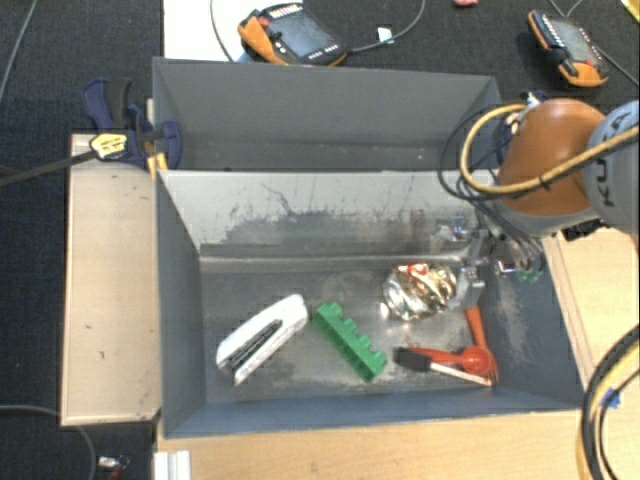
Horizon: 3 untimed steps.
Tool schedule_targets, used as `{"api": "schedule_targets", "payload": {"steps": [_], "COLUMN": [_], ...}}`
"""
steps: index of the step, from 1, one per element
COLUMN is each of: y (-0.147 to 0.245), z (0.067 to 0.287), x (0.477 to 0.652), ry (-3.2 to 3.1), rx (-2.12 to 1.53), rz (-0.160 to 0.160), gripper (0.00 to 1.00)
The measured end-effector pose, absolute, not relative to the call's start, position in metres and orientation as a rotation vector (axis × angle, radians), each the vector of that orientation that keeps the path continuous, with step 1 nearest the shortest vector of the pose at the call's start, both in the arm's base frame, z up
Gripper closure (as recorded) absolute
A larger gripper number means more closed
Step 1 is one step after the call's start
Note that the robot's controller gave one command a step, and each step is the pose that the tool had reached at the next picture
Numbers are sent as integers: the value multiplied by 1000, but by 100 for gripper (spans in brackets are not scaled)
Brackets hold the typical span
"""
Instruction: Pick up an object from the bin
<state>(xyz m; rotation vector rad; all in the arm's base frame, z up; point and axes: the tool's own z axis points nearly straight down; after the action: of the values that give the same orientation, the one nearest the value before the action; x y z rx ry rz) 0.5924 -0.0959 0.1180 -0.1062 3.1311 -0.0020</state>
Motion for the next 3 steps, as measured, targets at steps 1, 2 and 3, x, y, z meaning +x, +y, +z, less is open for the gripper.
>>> {"api": "schedule_targets", "payload": {"steps": [1, 2, 3], "y": [-96, -83, -83], "z": [70, 71, 71], "x": [592, 593, 593], "ry": [3131, 3129, 3129], "rx": [88, -22, -23], "rz": [0, -2, -2], "gripper": [0, 100, 100]}}
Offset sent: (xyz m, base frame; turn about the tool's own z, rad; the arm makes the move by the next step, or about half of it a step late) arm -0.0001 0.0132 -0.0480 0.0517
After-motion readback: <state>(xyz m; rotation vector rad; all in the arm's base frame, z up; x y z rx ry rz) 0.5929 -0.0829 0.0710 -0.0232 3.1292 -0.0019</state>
